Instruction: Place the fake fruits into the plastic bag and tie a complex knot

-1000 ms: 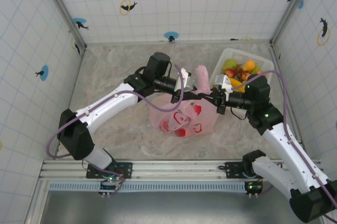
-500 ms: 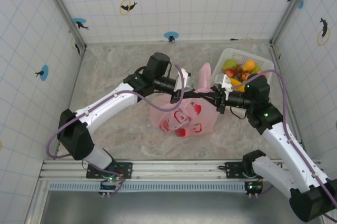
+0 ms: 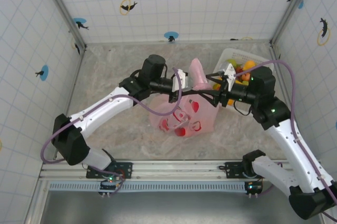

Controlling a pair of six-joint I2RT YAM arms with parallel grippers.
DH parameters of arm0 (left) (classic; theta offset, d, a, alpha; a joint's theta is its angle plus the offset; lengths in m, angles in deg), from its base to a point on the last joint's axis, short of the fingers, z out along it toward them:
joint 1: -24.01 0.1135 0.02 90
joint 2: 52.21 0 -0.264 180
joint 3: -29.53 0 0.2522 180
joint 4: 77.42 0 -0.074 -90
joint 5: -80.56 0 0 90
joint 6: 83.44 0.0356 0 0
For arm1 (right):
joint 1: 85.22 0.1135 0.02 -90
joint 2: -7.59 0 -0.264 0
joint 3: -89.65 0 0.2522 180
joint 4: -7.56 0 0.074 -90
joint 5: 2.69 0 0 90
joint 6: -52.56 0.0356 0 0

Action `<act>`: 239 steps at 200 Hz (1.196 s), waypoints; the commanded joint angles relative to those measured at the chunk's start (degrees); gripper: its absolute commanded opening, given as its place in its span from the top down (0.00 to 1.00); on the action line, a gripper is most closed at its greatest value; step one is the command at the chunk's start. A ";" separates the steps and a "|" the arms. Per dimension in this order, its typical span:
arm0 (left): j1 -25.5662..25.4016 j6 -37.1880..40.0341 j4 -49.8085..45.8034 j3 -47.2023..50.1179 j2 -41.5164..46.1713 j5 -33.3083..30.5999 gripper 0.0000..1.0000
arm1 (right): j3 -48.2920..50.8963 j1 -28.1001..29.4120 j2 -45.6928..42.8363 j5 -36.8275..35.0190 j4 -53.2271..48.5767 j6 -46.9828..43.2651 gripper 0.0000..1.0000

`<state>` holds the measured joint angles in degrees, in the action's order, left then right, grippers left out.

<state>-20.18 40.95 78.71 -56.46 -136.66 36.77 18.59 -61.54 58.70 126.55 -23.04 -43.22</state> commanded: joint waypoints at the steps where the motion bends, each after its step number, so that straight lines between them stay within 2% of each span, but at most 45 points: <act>1: 0.29 -0.18 2.73 0.77 1.81 -2.55 1.00 | -1.85 0.65 1.79 -1.28 -5.05 2.09 0.23; 13: 0.29 -0.26 2.73 0.86 1.90 -2.50 1.00 | -1.85 1.17 2.85 -0.39 -4.64 1.80 0.27; 34: 0.24 -0.14 2.73 1.12 2.17 -2.92 1.00 | -1.68 2.49 3.73 -0.93 -4.39 0.72 0.28; 53: 0.25 -0.03 2.73 1.38 2.35 -2.94 1.00 | -1.89 2.83 4.63 -1.09 -4.27 0.17 0.36; 65: 0.25 -0.02 2.73 1.39 2.46 -3.00 1.00 | -2.11 3.05 4.96 -0.62 -3.87 -0.17 0.45; 77: 0.29 0.08 2.64 1.39 2.44 -3.15 1.00 | -2.14 3.21 4.96 -0.62 -3.57 -0.68 0.58; 94: 0.32 0.28 2.25 1.39 2.70 -3.31 1.00 | -1.88 3.38 4.64 -0.55 -3.23 -2.41 0.84; 104: 0.28 0.32 1.64 1.46 2.96 -3.63 1.00 | -1.69 3.30 4.28 -0.49 -3.15 -3.53 0.95; 108: 0.32 0.46 1.26 1.56 3.10 -4.06 0.94 | -1.60 3.34 4.20 -0.48 -3.13 -4.19 1.00; 116: 0.41 0.59 0.76 1.65 3.52 -5.16 0.79 | -1.21 3.38 3.93 -0.64 -2.65 -5.11 1.00; 137: 1.63 -0.33 -0.26 3.27 5.08 -5.26 0.71 | -0.19 3.30 3.21 0.04 -1.64 -8.72 1.00; 152: 4.54 -2.64 0.34 4.66 7.14 -0.08 0.58 | 0.36 3.35 3.05 0.44 -1.48 -12.05 1.00; 157: 5.87 -4.37 1.47 5.37 8.03 1.45 0.52 | 0.50 3.32 2.90 0.55 -1.43 -12.95 1.00; 176: 11.43 -12.86 9.32 9.39 11.84 3.99 0.40 | 1.09 3.38 2.73 1.65 -0.20 -15.32 1.00; 203: 16.21 -24.31 19.81 11.64 14.19 1.90 0.31 | 1.31 3.82 3.48 3.26 0.56 -16.28 1.00; 239: 16.23 -33.15 18.52 2.56 5.89 2.93 0.30 | 1.27 5.78 5.08 4.08 0.62 -17.21 1.00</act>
<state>-3.74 18.25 93.55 -48.11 -125.56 37.69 18.99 -56.99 62.86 128.67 -25.08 -58.58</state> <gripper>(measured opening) 0.701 0.058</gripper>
